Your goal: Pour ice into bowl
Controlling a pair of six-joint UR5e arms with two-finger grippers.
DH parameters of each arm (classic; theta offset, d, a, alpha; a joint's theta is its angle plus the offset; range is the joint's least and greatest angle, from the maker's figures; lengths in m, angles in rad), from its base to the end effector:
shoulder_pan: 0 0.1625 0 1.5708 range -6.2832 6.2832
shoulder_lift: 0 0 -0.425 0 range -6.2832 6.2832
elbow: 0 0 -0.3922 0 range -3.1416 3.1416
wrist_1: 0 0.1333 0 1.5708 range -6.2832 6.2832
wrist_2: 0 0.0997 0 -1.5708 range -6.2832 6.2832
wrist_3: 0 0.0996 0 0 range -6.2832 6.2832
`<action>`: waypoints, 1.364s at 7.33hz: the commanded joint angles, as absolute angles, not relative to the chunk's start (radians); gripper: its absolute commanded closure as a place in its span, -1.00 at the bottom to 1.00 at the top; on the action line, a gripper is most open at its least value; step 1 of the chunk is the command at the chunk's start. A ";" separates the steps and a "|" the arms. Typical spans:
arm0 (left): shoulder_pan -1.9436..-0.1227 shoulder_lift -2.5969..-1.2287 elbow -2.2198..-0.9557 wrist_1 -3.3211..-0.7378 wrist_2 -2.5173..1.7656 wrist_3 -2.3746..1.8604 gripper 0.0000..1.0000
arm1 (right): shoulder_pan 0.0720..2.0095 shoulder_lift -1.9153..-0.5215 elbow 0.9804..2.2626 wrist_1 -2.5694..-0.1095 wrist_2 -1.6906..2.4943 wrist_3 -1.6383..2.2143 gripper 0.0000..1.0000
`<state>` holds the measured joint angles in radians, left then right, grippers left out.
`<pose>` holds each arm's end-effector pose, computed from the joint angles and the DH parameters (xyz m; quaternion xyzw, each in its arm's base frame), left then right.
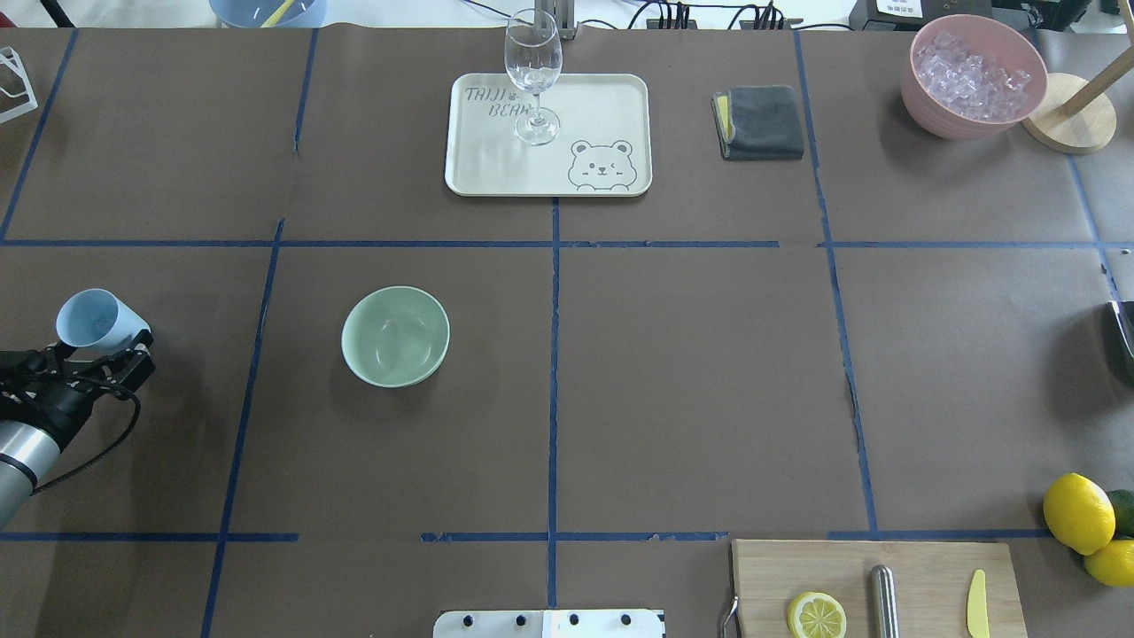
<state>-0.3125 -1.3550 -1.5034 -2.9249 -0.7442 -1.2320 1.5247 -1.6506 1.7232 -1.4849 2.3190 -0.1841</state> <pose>0.3101 -0.3173 0.6321 0.4768 0.3322 -0.1946 0.7902 0.0439 -0.4698 0.6140 0.0986 -0.3583 -0.1353 0.9185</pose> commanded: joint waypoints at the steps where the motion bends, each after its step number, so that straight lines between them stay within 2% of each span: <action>1: -0.351 -1.362 -1.480 -2.921 -0.744 -1.244 -1.00 | 1.525 -1.648 1.723 -1.485 2.318 -0.184 -1.00; 4: -0.360 -1.437 -1.419 -2.919 -0.742 -1.244 -1.00 | 1.525 -1.640 1.721 -1.485 2.316 -0.184 -1.00; 5: -0.360 -1.440 -1.414 -2.919 -0.744 -1.244 -0.94 | 1.525 -1.637 1.721 -1.485 2.316 -0.184 -1.00; 6: -0.362 -1.440 -1.414 -2.919 -0.744 -1.244 -0.61 | 1.526 -1.635 1.721 -1.485 2.316 -0.183 -1.00; 8: -0.365 -1.440 -1.419 -2.934 -0.747 -1.246 0.98 | 1.526 -1.632 1.721 -1.485 2.315 -0.179 -1.00; 10: -0.368 -1.439 -1.448 -3.028 -0.767 -1.189 1.00 | 1.526 -1.632 1.720 -1.485 2.315 -0.181 -1.00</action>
<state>-0.3669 -1.4395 -1.4303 -2.9788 -0.7551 -1.2281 1.5262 -1.6326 1.7207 -1.4849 2.3149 -0.1807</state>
